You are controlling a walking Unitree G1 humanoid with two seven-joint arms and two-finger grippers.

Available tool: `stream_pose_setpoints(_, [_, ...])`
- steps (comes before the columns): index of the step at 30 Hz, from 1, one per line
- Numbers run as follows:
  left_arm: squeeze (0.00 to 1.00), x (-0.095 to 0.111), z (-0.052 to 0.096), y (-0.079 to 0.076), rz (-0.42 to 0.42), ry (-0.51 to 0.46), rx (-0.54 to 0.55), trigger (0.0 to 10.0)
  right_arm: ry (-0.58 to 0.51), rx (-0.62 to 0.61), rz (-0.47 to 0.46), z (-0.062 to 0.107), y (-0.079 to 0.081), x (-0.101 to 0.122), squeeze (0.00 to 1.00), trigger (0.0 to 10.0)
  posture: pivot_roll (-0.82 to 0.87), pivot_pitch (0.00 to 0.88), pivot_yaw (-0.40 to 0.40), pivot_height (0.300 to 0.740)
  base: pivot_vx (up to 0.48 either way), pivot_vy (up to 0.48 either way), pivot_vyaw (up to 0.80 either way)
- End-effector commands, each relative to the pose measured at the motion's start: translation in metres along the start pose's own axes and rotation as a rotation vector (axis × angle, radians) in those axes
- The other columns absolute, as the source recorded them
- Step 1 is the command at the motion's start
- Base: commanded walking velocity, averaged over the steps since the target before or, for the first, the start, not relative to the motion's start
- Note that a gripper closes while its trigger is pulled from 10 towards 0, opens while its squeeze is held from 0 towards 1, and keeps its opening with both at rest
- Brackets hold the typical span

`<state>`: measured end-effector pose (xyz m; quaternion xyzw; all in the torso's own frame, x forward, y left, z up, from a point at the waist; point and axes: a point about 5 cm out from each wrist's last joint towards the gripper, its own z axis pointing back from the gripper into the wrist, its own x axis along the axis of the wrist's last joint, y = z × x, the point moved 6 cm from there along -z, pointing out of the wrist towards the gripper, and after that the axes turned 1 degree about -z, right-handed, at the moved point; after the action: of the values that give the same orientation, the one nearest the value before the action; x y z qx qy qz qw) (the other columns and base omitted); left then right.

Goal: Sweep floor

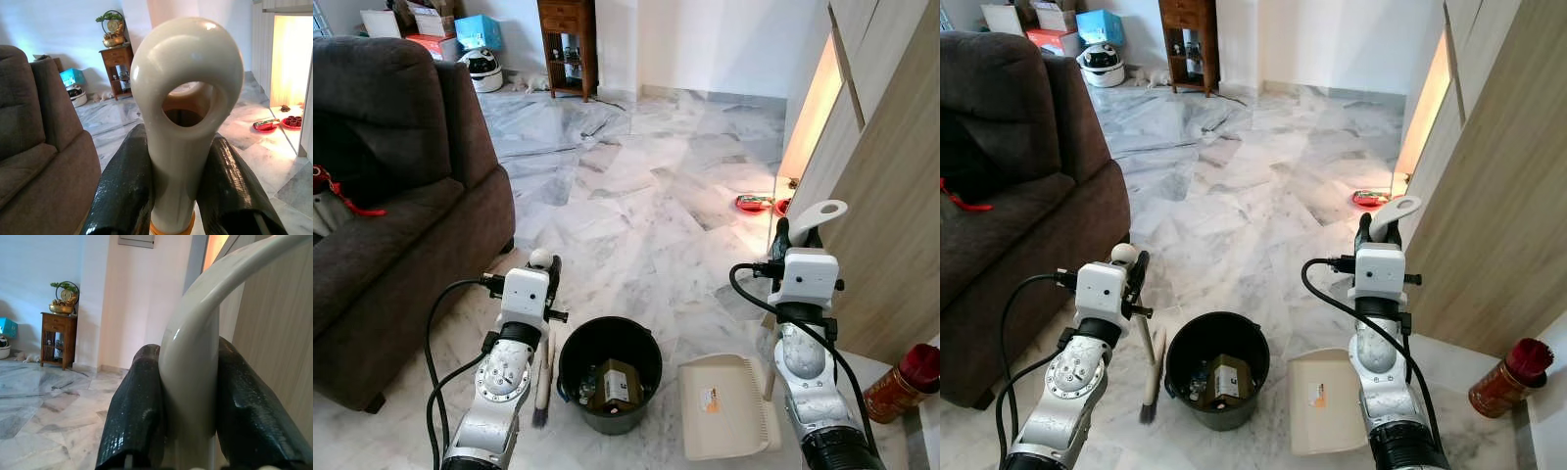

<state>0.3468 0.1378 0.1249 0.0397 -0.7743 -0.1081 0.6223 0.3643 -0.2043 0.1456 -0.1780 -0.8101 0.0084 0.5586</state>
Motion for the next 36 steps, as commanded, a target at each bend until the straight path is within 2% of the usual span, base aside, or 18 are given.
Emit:
stream_pose_setpoints(1, [0.00, 0.009, -0.001, 0.005, -0.009, -0.033, 0.011, 10.0, -0.053, 0.003, -0.015, -0.008, 0.000, 0.013, 0.00, 10.0, 0.07, 0.000, 0.040, 0.740, 0.000, 0.000, 0.00])
stream_pose_setpoints(14, [0.00, 0.009, -0.001, 0.003, -0.004, -0.035, 0.007, 10.0, -0.052, 0.020, -0.026, -0.009, 0.004, 0.013, 0.00, 10.0, 0.06, 0.000, 0.038, 0.740, 0.000, 0.000, 0.00])
stream_pose_setpoints(25, [0.00, 0.009, 0.000, 0.001, -0.008, -0.041, -0.009, 10.0, -0.051, 0.052, -0.042, -0.006, 0.014, 0.013, 0.00, 10.0, 0.05, 0.000, 0.039, 0.740, 0.000, 0.000, 0.00])
stream_pose_setpoints(32, [0.00, 0.011, -0.001, -0.004, 0.000, -0.051, -0.029, 10.0, -0.046, 0.052, -0.041, -0.005, 0.013, 0.010, 0.00, 10.0, 0.05, 0.000, 0.039, 0.740, 0.000, 0.000, 0.00])
stream_pose_setpoints(36, [0.00, 0.010, 0.000, -0.007, 0.000, -0.054, -0.045, 10.0, -0.045, 0.052, -0.040, -0.005, 0.013, 0.010, 0.00, 10.0, 0.05, 0.000, 0.038, 0.740, -0.272, 0.000, 0.00])
